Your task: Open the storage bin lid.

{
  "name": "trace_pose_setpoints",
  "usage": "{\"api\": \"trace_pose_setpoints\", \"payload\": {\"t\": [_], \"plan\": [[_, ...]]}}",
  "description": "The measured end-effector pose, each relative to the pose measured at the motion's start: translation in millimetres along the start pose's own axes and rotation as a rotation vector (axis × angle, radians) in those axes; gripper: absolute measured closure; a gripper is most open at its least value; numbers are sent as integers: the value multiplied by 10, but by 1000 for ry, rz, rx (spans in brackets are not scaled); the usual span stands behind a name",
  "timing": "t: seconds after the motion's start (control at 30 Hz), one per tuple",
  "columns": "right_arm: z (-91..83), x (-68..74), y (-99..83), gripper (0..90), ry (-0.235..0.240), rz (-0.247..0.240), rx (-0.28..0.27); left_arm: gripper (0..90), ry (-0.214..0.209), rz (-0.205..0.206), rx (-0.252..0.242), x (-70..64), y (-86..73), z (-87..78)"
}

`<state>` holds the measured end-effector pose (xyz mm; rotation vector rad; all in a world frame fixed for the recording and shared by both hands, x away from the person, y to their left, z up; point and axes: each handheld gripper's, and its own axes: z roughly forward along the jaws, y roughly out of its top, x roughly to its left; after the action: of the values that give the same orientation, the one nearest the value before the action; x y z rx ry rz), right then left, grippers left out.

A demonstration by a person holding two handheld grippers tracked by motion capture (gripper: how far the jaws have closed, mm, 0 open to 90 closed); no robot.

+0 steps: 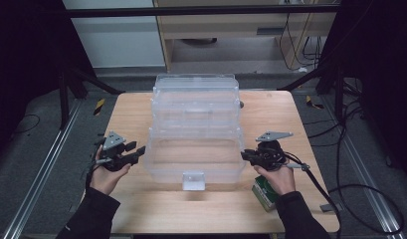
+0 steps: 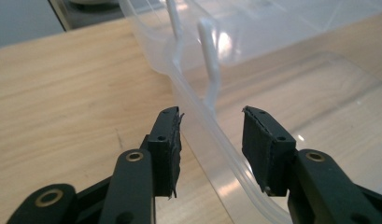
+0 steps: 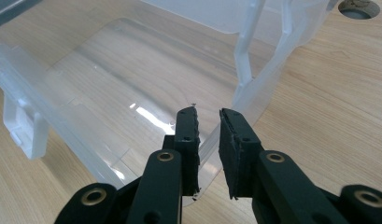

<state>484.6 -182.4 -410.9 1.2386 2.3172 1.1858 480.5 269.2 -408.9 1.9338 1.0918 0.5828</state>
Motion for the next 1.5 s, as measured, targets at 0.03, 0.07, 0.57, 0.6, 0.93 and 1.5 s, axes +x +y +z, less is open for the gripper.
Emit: {"api": "trace_pose_setpoints", "payload": {"t": [0.03,0.07,0.57,0.6,0.93,1.5], "plan": [[0,1,0,777,0,0,0,574,-6,5,8,-11,-10,14],[0,-1,0,777,0,-4,-1,576,-7,7,12,-21,-16,29],[0,-5,6,776,2,-8,4,673,-33,22,66,-82,-70,110],[0,-8,7,775,5,-6,4,679,-35,17,65,-80,-69,101],[-9,-14,15,719,-6,-28,-2,619,-24,13,60,-75,-61,86],[-393,-65,107,471,-69,-53,-1,386,31,-42,-62,190,-14,-178]]}}
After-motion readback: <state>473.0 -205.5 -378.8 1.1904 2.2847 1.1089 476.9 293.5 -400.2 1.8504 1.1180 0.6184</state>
